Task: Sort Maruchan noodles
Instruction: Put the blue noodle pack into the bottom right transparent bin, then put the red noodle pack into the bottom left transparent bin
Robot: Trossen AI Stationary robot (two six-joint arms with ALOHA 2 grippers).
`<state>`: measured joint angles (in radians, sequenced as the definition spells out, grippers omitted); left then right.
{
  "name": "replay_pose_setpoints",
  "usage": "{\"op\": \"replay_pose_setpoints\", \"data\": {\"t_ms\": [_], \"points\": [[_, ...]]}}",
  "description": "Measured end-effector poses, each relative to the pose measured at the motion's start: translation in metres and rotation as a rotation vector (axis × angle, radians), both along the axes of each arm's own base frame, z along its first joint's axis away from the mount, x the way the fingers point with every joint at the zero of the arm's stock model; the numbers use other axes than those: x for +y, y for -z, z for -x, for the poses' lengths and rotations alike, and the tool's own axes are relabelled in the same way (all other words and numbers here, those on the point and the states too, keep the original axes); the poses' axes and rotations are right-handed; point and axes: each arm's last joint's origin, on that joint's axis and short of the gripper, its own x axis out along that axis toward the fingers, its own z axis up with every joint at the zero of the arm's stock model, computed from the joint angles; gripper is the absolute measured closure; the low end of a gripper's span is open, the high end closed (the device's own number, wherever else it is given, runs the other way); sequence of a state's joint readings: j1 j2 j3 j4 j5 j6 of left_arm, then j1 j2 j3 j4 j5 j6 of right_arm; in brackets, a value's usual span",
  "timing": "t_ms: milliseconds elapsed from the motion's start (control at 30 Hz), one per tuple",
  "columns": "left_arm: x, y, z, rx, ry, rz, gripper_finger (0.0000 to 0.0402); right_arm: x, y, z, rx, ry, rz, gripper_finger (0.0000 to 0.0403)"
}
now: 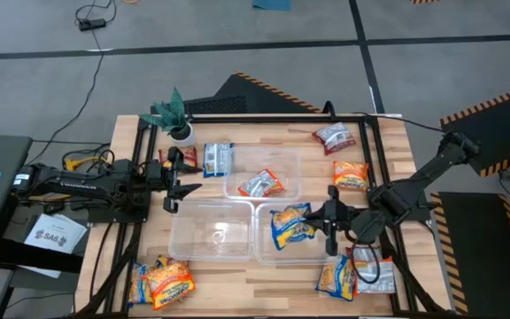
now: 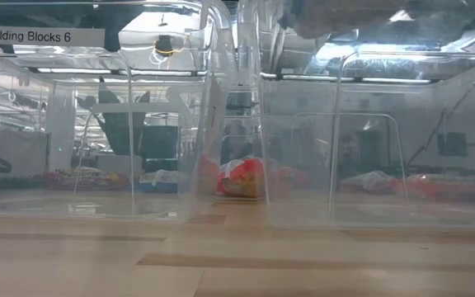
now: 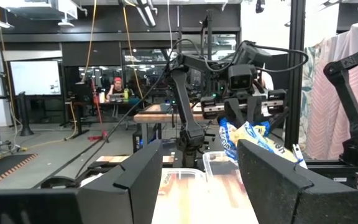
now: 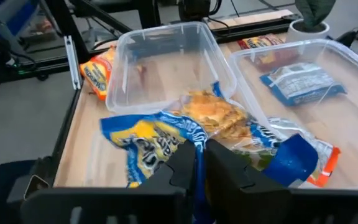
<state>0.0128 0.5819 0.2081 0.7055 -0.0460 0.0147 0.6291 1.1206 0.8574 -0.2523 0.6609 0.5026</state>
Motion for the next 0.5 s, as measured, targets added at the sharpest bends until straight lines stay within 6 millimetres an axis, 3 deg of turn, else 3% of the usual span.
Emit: {"op": "replay_pose_setpoints", "data": {"t_ms": [333, 500], "points": [[0.001, 0.000, 0.000, 0.000, -0.020, 0.007, 0.0204, -0.001, -0.001, -0.001, -0.009, 0.019, -0.049, 0.0213], [0.001, 0.000, 0.000, 0.000, -0.021, 0.007, 0.0204, -0.011, -0.001, -0.007, -0.024, 0.102, 0.029, 0.0176]]}}
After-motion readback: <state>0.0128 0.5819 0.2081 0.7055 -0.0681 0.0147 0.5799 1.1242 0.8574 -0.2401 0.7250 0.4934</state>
